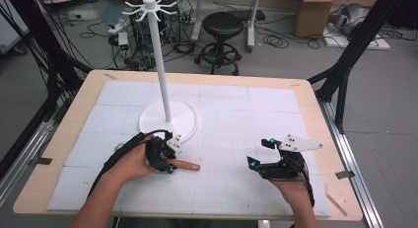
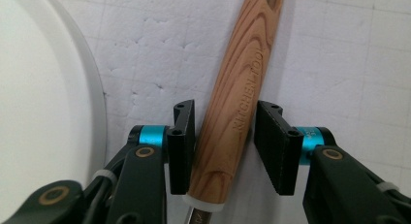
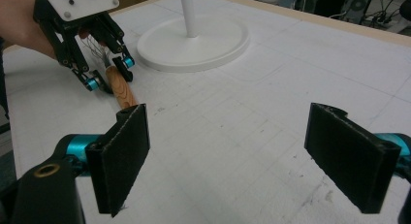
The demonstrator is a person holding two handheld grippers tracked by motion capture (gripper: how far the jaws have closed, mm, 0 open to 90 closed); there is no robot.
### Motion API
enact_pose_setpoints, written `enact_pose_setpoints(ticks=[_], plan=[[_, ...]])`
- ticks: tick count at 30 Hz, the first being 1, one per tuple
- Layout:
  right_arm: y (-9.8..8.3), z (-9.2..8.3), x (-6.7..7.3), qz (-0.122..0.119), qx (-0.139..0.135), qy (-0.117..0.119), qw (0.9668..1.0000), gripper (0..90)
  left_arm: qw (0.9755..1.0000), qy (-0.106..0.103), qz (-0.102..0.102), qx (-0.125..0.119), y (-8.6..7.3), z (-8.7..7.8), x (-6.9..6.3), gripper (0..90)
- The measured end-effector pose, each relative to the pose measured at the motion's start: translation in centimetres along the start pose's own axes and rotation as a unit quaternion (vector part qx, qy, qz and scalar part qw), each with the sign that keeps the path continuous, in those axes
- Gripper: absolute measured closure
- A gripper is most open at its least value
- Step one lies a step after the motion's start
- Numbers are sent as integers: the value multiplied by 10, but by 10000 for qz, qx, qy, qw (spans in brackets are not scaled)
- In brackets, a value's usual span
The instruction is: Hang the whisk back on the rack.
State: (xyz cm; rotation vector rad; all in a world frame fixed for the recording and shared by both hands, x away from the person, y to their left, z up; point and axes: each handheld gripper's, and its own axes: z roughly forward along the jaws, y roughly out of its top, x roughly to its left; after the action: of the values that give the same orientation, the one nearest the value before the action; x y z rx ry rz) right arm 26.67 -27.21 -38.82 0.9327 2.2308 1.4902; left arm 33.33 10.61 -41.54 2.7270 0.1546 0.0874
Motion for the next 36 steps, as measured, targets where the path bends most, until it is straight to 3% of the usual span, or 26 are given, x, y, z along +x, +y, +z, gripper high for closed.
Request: enact_pose_setpoints(ticks=[4,6,14,17,20,24,28,33,36], plan=[[0,0,0,8,2,20,10000,155,9999,-22,158,19,1,-1,-3,664],[0,0,0,0,-2,7,10000,154,9999,-80,109,24,1,-1,-2,707],[-2,0,-2,30,-4,-3,10000,155,9999,35,144,31,2,-2,-6,709],[-2,-1,-3,39,-3,-13,10000,155,9996,39,105,-271,1,-10,-6,709],[-2,0,-3,39,0,-27,10000,155,9972,69,-65,-741,0,-24,-6,709],[-2,0,-2,51,9,-10,10000,156,9912,187,-217,-1291,-4,-48,-5,709],[-2,1,-1,45,18,6,10000,156,9825,354,-301,-1804,-6,-73,-6,709],[-1,2,0,29,19,17,10000,156,9727,485,-444,-2225,-6,-97,-6,709],[-1,2,0,36,17,13,10000,156,9646,491,-561,-2528,-6,-110,-5,709]])
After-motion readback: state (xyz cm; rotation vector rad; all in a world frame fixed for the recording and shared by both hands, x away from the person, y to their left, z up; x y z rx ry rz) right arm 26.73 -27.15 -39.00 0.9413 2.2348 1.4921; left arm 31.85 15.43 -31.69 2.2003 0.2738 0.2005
